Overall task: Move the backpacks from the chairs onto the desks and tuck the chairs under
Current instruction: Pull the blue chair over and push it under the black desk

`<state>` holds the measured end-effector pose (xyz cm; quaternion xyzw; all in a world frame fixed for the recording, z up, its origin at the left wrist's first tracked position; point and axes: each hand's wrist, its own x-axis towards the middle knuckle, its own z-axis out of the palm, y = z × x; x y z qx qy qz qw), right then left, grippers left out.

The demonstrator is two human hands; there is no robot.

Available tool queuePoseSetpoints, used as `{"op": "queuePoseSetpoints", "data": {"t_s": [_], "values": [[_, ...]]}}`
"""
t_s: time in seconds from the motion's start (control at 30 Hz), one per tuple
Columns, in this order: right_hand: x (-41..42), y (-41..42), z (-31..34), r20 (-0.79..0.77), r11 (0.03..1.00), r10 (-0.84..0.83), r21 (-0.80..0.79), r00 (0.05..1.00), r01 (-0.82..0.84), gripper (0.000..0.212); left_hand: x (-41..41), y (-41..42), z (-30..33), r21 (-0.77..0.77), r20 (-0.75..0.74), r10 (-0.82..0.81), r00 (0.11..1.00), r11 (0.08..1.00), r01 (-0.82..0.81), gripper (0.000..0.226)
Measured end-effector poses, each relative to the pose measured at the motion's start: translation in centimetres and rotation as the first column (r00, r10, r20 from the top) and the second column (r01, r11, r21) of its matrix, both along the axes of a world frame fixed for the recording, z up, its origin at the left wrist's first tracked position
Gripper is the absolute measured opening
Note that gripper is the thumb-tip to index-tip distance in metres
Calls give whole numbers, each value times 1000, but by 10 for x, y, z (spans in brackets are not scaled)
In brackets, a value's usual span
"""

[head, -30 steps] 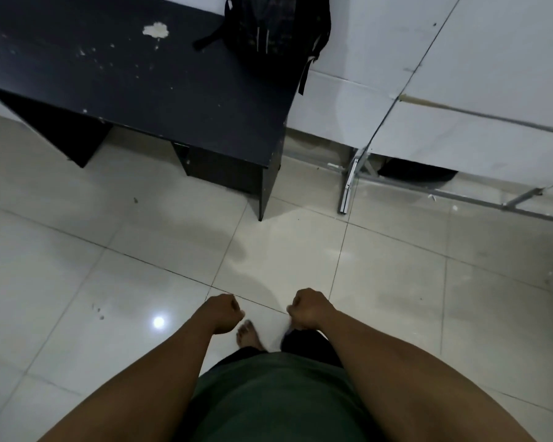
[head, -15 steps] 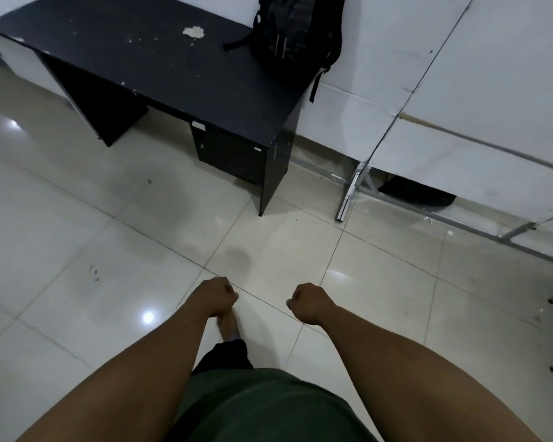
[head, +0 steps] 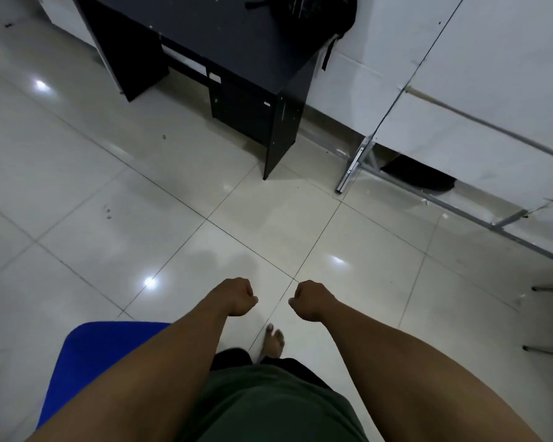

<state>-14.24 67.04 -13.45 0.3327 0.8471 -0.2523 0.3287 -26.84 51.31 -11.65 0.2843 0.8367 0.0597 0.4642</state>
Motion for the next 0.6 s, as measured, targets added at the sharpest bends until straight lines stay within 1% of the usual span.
{"op": "queuePoseSetpoints", "data": {"t_s": [0.17,0.37,0.47,0.53,0.6], "values": [[26,-55,1,-34,999,-34,-11,999,34,36,22,-47,0,-6,-9,-3,1000,1000,3,38],[70,-115,4,-14,999,-48,-19,999,48,35,60,-109,-3,-81,22,-56,998,995,58,41],[90,-133,7,-3,998,-67,-18,998,67,35,81,-128,-6,-87,44,-76,996,993,79,38],[103,-142,10,3,998,-63,-12,998,63,35,94,-137,-8,-90,53,-70,996,993,75,32],[113,-150,10,-8,998,-68,-10,998,68,34,105,-142,-9,-83,50,-55,997,995,59,35]]}}
